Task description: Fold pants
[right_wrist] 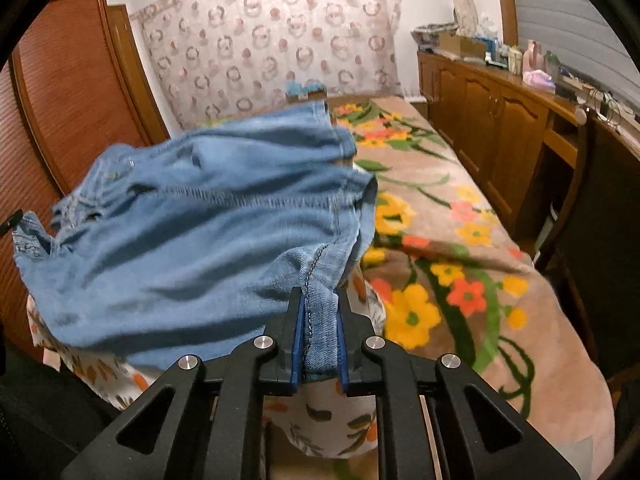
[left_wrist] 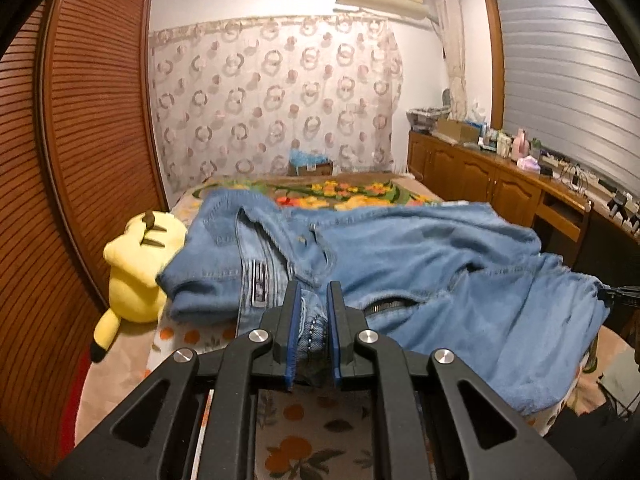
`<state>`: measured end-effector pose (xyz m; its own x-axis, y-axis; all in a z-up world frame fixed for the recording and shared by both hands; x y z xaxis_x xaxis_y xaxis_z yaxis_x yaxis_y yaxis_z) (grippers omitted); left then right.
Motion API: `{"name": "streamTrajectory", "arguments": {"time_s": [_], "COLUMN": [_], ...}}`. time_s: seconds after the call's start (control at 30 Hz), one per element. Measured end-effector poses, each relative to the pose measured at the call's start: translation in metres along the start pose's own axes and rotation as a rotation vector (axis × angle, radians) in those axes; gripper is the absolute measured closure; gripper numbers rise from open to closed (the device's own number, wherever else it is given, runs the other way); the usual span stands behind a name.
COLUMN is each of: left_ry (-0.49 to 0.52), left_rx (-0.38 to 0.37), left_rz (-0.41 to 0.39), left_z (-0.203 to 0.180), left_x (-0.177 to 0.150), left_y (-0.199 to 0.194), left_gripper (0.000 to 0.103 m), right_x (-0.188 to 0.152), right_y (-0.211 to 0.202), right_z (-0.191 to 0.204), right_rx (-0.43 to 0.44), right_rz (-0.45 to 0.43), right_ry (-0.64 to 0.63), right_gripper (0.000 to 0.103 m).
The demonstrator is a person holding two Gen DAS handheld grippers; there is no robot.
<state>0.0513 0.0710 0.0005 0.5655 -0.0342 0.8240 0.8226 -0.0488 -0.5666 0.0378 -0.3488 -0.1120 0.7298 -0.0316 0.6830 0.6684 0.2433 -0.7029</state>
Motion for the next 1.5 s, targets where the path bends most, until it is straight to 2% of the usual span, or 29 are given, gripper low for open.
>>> {"name": "streamTrajectory", "arguments": {"time_s": [0.27,0.3,0.4,0.53,0.7,0.77,0.83,0.87,0.9,0.93,1.13,1.5], "left_ry": [-0.010,-0.013,-0.019,0.003,0.002,-0.015,-0.032,-0.029,-0.025,-0.021,-0.042,-0.054], "left_rx": [0.006,0.008,0.032,0.020,0.030,0.028,0.008,0.013,0.018,0.016,-0.019,-0.101], "left_rz": [-0.065,-0.069,-0.100,-0.071,0.027,0.069,0.130,0.155,0.174,0.196,0.314,0.365], "left_z": [0.009,0.010,0.015,0.015,0.026,0.034,0.041,0.041,0.044,0.045,0.051,0.041], "left_x": [0.032,0.034,0.042,0.044,0.013,-0.003,-0.023,-0.034,-0.044,-0.056,-0.104,-0.128], "left_y": [-0.006,-0.006,-0.013,-0.005,0.008,0.009,0.011,0.011,0.012,0.014,0.022,0.023], "left_gripper": [0.090,0.100,0.103,0.103,0.102,0.097,0.077,0.071,0.057,0.054,0.054,0.055], "right_x": [0.028,0.031,0.037,0.045,0.038,0.035,0.028,0.029,0.026,0.028,0.047,0.051], "right_y": [-0.026,-0.027,-0.024,-0.016,0.001,0.005,0.009,0.010,0.011,0.011,0.015,0.017], "right_z": [0.012,0.014,0.022,0.030,0.029,0.030,0.029,0.030,0.029,0.029,0.033,0.034], "right_rx": [0.016,0.020,0.024,0.025,0.011,0.017,0.017,0.016,0.016,0.018,0.020,0.018], "right_rz": [-0.144,-0.159,-0.190,-0.203,-0.165,-0.150,-0.138,-0.133,-0.129,-0.126,-0.114,-0.103], "right_ry": [-0.025,-0.027,-0.042,-0.073,-0.104,-0.098,-0.095,-0.095,-0.094,-0.091,-0.075,-0.086], "right_gripper": [0.091,0.091,0.091,0.091,0.092,0.092,0.092,0.092,0.092,0.092,0.092,0.092]}}
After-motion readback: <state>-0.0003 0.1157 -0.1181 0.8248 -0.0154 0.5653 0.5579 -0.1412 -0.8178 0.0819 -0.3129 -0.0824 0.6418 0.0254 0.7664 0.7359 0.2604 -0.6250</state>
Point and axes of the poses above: each gripper's, at about its wrist camera, not at the fingertips, and y roughly the way its jaws point, z to its left, x to its top, the point moved 3 cm from there along y, roughly the way its jaws point, and after that the axes turned 7 degrees about z, right-handed, at the moved point
